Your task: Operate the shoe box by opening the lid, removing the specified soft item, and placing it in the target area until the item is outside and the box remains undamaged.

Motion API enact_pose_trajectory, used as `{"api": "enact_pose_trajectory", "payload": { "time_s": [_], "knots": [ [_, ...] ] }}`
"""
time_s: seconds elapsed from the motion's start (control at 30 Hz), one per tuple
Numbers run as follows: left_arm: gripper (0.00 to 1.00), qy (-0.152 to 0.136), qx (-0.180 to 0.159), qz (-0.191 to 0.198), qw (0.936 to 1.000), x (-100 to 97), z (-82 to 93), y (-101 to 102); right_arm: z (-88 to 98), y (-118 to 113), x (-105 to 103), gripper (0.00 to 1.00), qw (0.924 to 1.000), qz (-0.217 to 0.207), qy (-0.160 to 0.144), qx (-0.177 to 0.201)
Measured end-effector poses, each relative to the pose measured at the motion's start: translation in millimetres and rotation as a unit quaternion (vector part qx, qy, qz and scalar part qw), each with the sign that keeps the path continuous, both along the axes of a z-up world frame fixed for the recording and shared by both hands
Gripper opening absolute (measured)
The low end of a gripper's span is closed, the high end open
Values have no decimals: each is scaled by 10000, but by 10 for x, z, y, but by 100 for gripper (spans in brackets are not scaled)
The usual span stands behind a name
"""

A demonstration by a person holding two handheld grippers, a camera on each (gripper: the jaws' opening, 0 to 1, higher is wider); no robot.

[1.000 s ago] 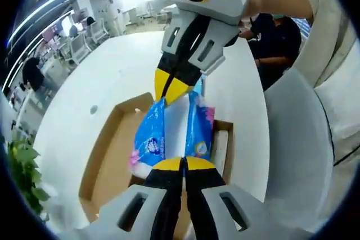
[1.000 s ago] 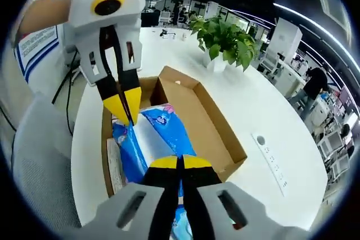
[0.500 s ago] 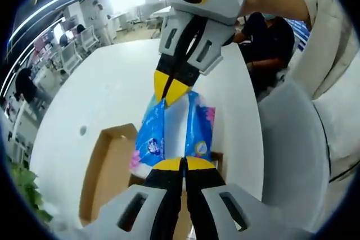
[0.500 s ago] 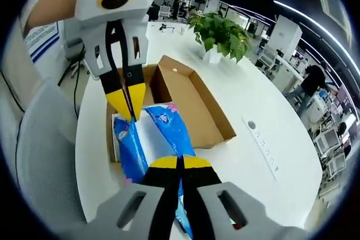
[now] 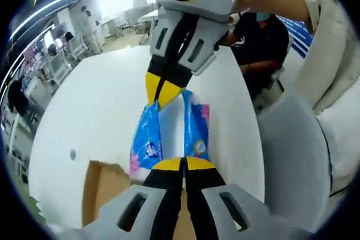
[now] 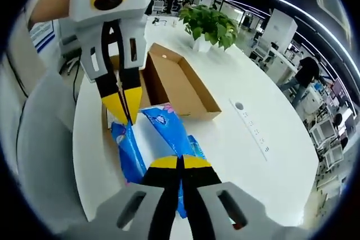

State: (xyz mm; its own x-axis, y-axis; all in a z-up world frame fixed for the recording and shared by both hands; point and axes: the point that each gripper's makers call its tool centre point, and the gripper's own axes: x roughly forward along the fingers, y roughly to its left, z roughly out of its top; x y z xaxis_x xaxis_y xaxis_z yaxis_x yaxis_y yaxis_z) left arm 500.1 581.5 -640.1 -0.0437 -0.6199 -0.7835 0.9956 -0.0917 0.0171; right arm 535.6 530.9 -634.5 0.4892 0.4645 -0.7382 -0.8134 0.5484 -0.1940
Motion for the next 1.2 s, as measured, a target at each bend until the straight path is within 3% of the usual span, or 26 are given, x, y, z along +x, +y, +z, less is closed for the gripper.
{"api": "enact_pose_trajectory", "payload": {
  "time_s": [0.6,0.8,1.2],
  "knots": [
    [0,8,-139,-315,9994,1,-31,-767,-85,-786,-34,0,9997,60,212,-127],
    [0,51,-131,-362,9992,7,-88,-967,-107,-980,-30,0,9995,147,204,-187],
    [0,258,-197,-353,9988,26,-287,-1382,-323,-1381,-3,0,9979,294,290,-505]
  ]
}}
